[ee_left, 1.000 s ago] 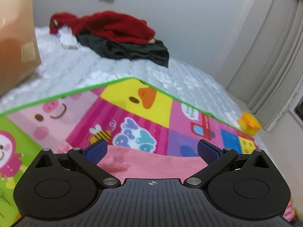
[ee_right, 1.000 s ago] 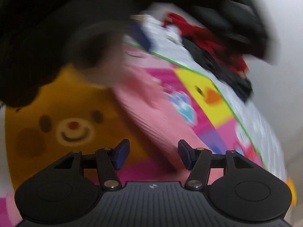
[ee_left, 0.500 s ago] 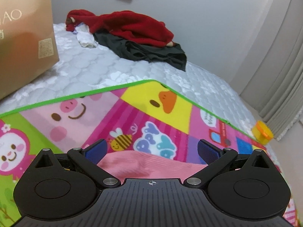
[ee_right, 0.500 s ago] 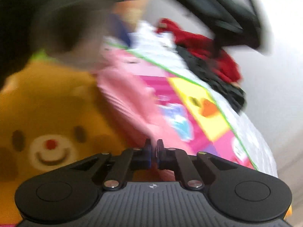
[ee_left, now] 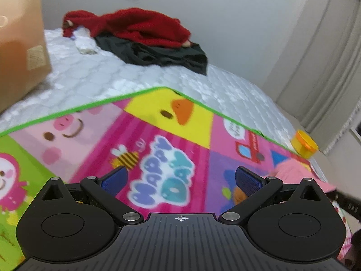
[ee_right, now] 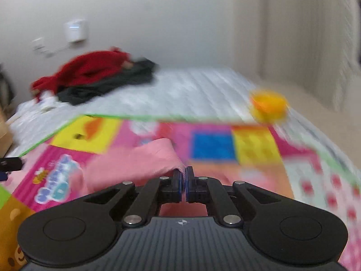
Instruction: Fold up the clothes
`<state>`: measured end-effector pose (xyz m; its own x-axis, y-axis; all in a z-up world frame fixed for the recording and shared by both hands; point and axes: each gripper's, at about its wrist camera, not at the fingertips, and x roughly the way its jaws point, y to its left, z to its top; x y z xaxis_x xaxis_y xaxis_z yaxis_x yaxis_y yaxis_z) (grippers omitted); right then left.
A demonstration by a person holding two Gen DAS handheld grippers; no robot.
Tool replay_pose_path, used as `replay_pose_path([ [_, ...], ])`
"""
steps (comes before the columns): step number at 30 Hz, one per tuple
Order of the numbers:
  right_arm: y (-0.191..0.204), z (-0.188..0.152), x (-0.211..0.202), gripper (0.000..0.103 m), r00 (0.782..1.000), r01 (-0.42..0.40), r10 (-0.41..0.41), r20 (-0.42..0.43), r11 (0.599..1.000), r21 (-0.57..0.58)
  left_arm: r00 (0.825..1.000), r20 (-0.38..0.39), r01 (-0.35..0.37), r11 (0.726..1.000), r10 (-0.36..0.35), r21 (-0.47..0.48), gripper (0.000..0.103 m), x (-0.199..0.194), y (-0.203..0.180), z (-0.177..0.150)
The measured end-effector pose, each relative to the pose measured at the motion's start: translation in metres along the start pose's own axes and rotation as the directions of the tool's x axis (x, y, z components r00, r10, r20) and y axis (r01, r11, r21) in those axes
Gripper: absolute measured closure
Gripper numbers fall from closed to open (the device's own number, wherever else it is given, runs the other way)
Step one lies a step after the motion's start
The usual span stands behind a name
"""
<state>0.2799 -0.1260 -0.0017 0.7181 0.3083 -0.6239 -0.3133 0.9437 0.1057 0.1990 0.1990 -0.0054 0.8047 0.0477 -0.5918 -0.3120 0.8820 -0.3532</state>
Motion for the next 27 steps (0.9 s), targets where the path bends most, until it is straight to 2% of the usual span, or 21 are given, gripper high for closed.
replay_pose_path([
  [2,-0.023,-0.011,0.006,0.094,0.997,0.017,-0.011,-0.073,0.996,0.092,0.999,-0.035,0.035,0.999,-0.034,0.034,0.000,0.006,-0.011,-0.007],
  [3,-0.030,-0.019,0.008,0.086,0.995,0.029,-0.017,-0.099,0.993,0.118,0.996,-0.059,0.064,0.997,-0.061,0.051,0.000,0.009,-0.017,-0.012],
  [5,-0.029,-0.029,0.006,0.079,0.994,0.049,-0.040,-0.098,0.995,0.092,0.987,-0.109,0.124,0.989,-0.114,0.083,0.000,0.014,-0.029,-0.022],
  [8,-0.013,-0.026,-0.005,0.071,0.997,0.064,-0.066,-0.042,0.997,-0.035,0.964,-0.187,0.214,0.969,-0.189,0.125,0.000,0.023,-0.047,-0.036],
  [10,0.003,-0.018,-0.013,0.057,0.998,0.056,-0.056,0.007,0.990,-0.130,0.946,-0.228,0.270,0.951,-0.233,0.152,0.000,0.025,-0.057,-0.044],
  [11,0.011,-0.013,-0.017,0.054,0.998,0.050,-0.045,0.032,0.982,-0.182,0.938,-0.245,0.292,0.941,-0.246,0.173,0.000,0.025,-0.062,-0.048],
  [13,0.030,-0.004,-0.022,0.045,0.998,0.030,-0.011,0.068,0.956,-0.291,0.936,-0.256,0.297,0.932,-0.241,0.206,0.000,0.026,-0.070,-0.055],
  [14,0.041,0.003,-0.021,0.045,0.998,0.007,0.016,0.065,0.938,-0.347,0.937,-0.259,0.294,0.930,-0.235,0.219,0.000,0.026,-0.072,-0.058],
  [17,0.073,0.018,-0.005,0.040,0.995,-0.091,0.098,-0.012,0.874,-0.476,0.938,-0.265,0.284,0.934,-0.223,0.216,0.000,0.027,-0.070,-0.059],
  [20,0.100,0.027,0.016,0.039,0.991,-0.136,0.110,-0.080,0.816,-0.562,0.939,-0.272,0.271,0.941,-0.211,0.203,0.000,0.029,-0.066,-0.057],
  [25,0.128,0.025,0.063,0.041,0.986,-0.125,0.018,-0.165,0.733,-0.669,0.937,-0.293,0.261,0.940,-0.191,0.221,0.000,0.035,-0.066,-0.057],
  [26,0.130,0.023,0.069,0.049,0.984,-0.130,0.010,-0.179,0.728,-0.673,0.936,-0.297,0.262,0.939,-0.191,0.223,0.000,0.035,-0.066,-0.057],
  [27,0.131,0.022,0.073,0.076,0.981,-0.140,0.010,-0.195,0.730,-0.669,0.934,-0.301,0.266,0.937,-0.193,0.224,0.000,0.036,-0.066,-0.058],
])
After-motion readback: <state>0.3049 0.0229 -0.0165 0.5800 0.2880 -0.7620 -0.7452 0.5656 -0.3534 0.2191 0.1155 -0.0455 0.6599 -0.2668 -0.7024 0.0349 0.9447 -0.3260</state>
